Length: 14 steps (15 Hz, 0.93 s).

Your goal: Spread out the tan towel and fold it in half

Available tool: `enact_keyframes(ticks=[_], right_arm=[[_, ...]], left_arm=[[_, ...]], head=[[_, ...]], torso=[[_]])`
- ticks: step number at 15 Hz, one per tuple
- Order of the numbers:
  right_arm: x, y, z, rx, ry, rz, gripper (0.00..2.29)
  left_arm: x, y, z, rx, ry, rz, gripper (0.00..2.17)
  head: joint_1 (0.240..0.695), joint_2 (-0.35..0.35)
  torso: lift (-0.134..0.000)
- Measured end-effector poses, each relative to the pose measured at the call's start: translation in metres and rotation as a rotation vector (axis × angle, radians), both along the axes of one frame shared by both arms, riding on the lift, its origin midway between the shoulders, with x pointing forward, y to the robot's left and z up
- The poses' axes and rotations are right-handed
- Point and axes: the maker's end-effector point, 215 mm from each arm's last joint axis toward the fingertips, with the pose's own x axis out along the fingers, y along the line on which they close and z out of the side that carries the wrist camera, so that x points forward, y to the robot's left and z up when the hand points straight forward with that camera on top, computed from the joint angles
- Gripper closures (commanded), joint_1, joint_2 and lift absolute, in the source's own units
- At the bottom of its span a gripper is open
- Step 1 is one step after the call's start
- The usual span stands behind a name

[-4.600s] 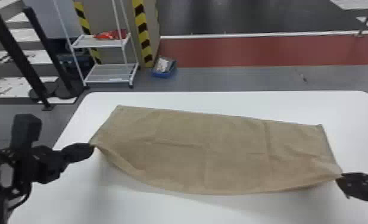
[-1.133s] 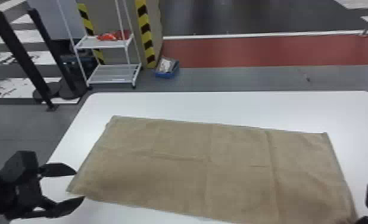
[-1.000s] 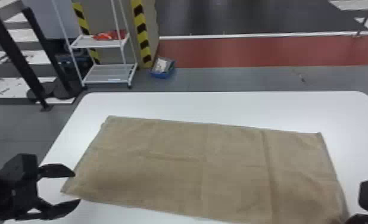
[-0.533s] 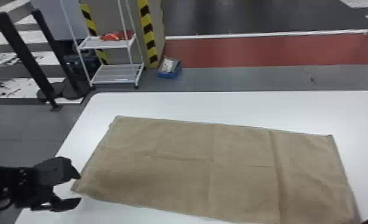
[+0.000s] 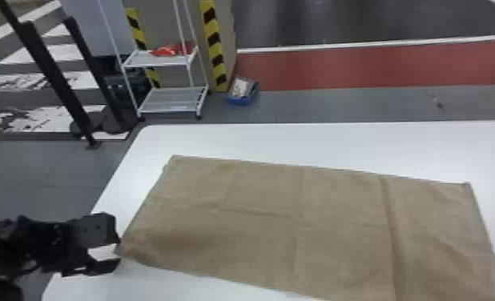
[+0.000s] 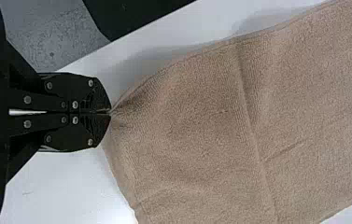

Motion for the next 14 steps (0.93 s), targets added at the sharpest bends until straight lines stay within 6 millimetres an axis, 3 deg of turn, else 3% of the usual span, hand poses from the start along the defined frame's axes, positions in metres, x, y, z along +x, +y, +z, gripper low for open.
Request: enact_keyframes(ticks=[3,5,8,11,14], right_arm=[[-0.001,-0.002,0.003,0.001,-0.005,-0.007,1.62],[0.0,-0.002,0.005,0.002,-0.009,-0.012,1.62],[0.002,-0.006,0.009,0.007,-0.021,-0.024,1.62],[0.016,-0.013,0.025,0.041,-0.055,-0.061,1.62],[0.032,-0.017,0.042,0.106,-0.064,-0.127,1.62]], left_arm=[[-0.002,0.011,-0.006,0.023,0.016,0.01,1.03],[-0.002,0.014,-0.009,0.028,0.022,0.014,1.33],[0.0,0.014,-0.006,0.033,0.02,0.01,1.33],[0.005,0.004,0.022,0.028,0.002,-0.027,1.33],[0.026,-0.009,0.064,0.018,-0.048,-0.059,1.33]], head=[[0.695,0.2],[0.695,0.205],[0.695,0.203],[0.695,0.177],[0.695,0.138]], torso=[[-0.124],[-0.124],[-0.124],[-0.124],[-0.124]])
